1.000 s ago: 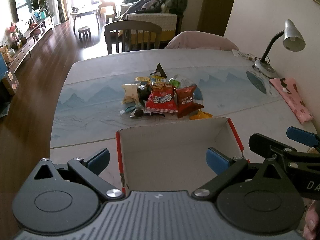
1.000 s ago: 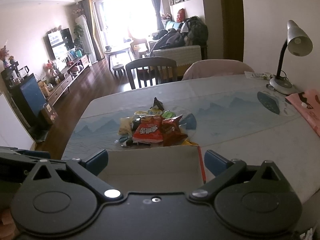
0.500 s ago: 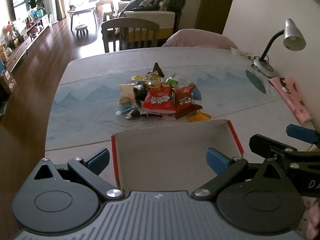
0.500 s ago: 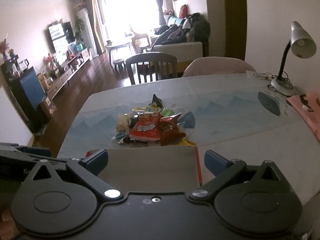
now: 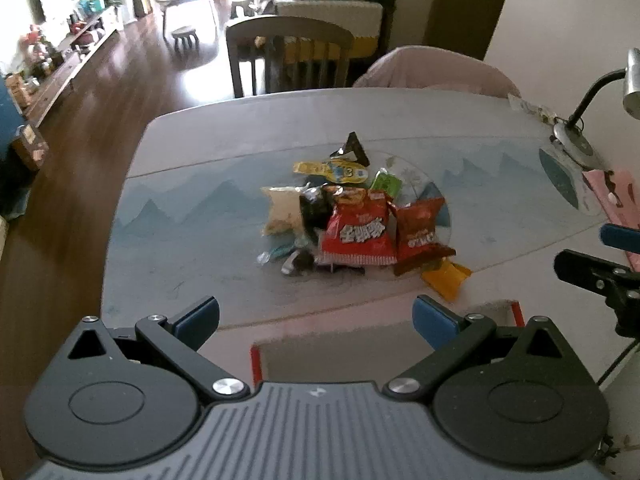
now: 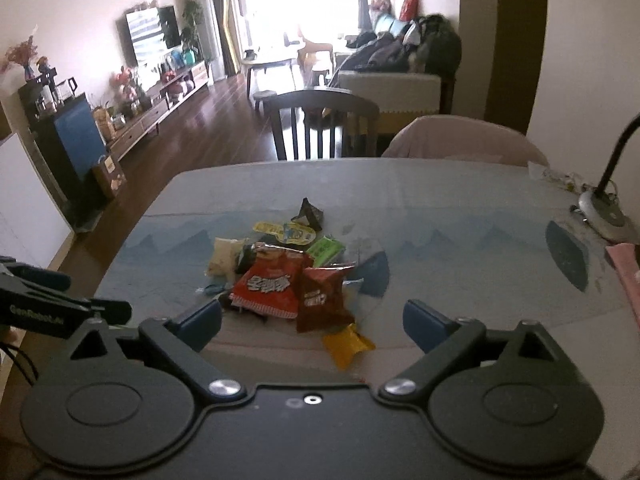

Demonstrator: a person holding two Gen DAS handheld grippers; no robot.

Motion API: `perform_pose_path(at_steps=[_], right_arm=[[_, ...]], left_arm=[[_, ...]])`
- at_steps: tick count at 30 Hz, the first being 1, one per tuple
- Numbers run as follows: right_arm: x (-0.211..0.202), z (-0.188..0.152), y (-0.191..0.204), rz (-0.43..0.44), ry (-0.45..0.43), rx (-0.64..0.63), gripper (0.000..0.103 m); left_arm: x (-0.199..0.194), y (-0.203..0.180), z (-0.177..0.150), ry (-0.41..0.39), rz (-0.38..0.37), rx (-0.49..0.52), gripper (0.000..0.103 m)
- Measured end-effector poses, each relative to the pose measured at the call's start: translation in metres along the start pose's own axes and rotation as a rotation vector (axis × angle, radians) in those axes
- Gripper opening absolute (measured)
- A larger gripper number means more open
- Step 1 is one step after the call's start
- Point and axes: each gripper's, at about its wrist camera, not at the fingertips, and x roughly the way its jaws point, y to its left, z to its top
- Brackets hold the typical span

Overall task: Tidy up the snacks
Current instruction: 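Reach the right tool to the brown chip bag while the left tool reaches the clear candy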

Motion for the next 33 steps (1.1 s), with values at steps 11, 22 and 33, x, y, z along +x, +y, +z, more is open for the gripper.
perform_pose_path(at_steps=[11,22,33], right_arm=[[0.089,0.036,-0.030,0.076,0.196,0.080,0.090],[0.172,0.035,-0.040,0.074,0.374,0.162,0.083],[0.213,0.026,-0.030,0.046,0.449,0.152,0.080]], left_arm=[[0.081,0.021,0.061,0.127,0.014,-0.029,0.103],[0.154,0.045,0.076,0.267,0.025,0.033,0.090],[0.205,0.050,0.073,0.341,0.023,0.186,0.075]])
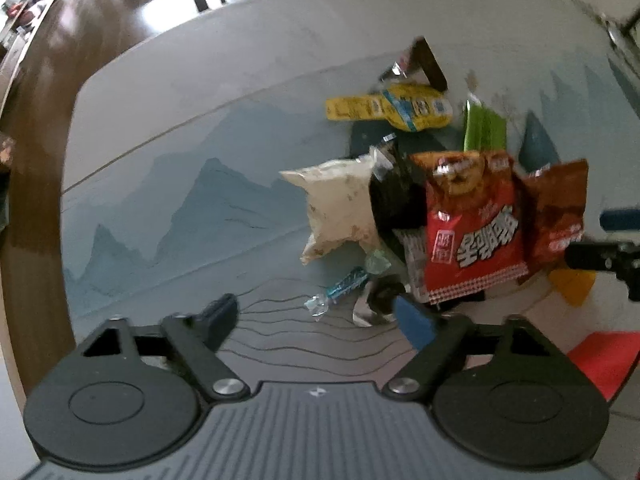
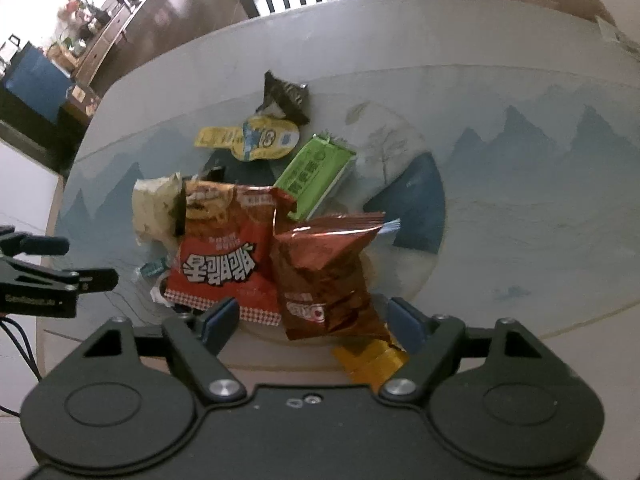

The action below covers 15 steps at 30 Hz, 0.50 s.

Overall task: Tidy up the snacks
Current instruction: 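Reach the right tool to the brown chip bag while the left tool reaches the clear candy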

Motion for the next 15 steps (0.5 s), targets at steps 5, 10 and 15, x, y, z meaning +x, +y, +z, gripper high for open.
perform_pose_path(at_steps=[5,10,15], right_arm=[[0.012,0.000,0.001,0.006,0.024,-0.006,0.073],[0.018,0.000,0.004,0.010,0.035,-0.016,0.068],[0.022,-0.001,0.006,0.012,0.041,-0.034,0.061]], left_arm=[[0.020,-0.003,0.000,0.027,-0.020,0.039,0.066],[0.033,-0.001,0.005,0.039,-0.075,0.046,0.065],[0.049,0.002,0.012,0.084,-0.109,0.036,0.046]])
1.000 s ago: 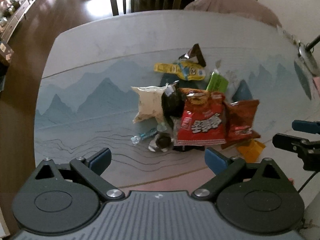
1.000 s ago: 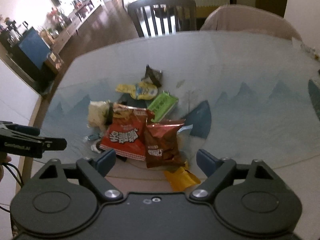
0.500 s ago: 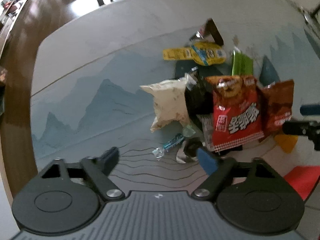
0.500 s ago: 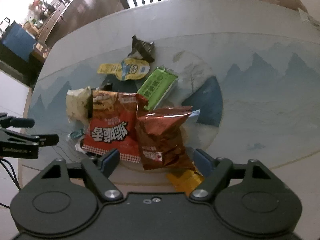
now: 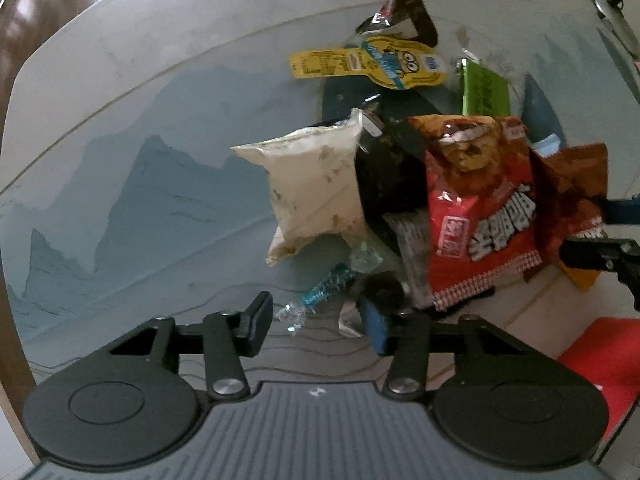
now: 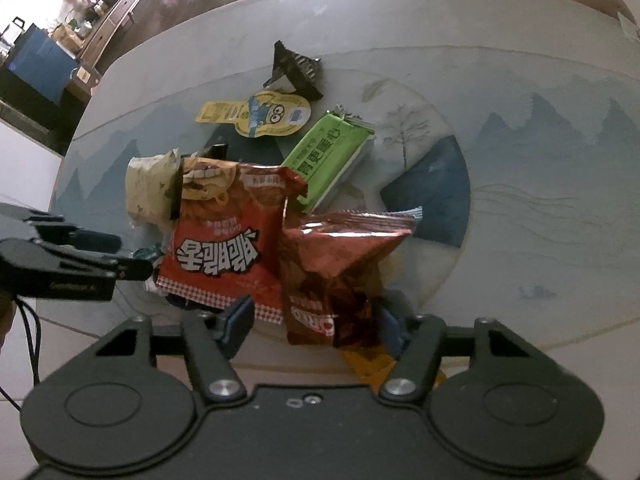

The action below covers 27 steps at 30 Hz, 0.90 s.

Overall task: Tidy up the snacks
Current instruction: 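Reach the right tool to the brown chip bag while the left tool reaches the clear candy, then lift the brown chip bag with the right tool while the left tool carries the clear candy to the box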

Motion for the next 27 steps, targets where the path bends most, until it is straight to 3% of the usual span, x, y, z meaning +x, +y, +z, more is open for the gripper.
perform_pose_path(at_steps=[7,16,27], right_arm=[[0.003,0.000,-0.003,0.009,-0.005,-0.007,0.048],[0.001,-0.005,-0.005,0.016,-0.034,-0.009,0.029],[-0.020,-0.014,-0.004,0.051,-0.076,0.008,0.026]], left_arm=[[0.004,0.005,0.005,0.004,-0.048,-0.014,0.026],[-0.002,0.004,-0.005,-0.037,-0.040,-0.039,0.011],[-0.032,0.029,-0.032,-0.095,-0.066,-0.145,0.011]])
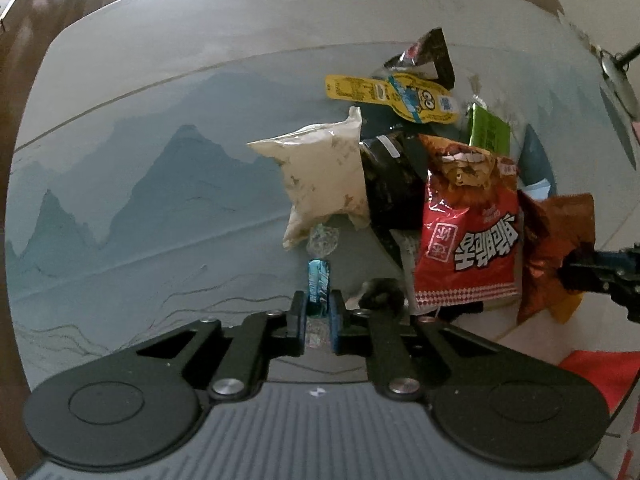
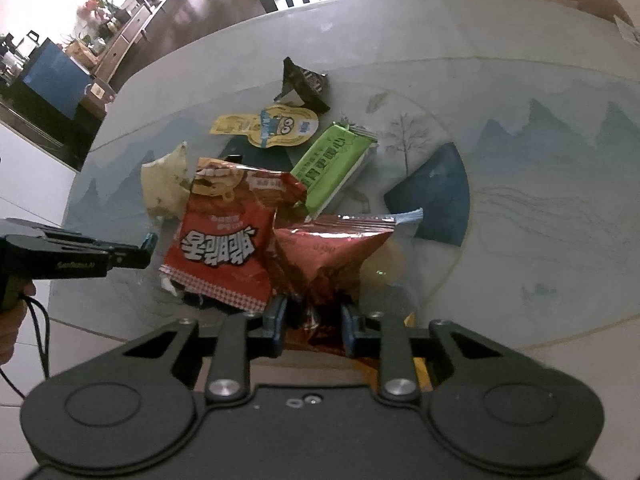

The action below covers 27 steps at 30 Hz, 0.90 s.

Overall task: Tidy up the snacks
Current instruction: 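Lift the brown chip bag with the right tool while the left tool carries the clear candy to the box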

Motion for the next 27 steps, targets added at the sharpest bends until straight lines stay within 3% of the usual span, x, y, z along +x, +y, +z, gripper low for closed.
perform_pose_path(at_steps=[8,18,27], right_arm=[[-0.041,-0.008,0.009,0.039,-0.070,-0.014,0.026],[-0.092,-0.027,0.017,0.073,-0.151,-0.017,0.023],[-0.133,-0.063,0.028,0.119,-0.181,-0.054,0.022]], left_arm=[[-0.032,-0.001,-0.004,-0.091,0.049,-0.041,0.011],[-0.090,-0.015,-0.021,-0.180,0.030,-0.058,0.011],[-0.137,-0.043,-0.063,-0.218,-0.008,-0.028,0.011]])
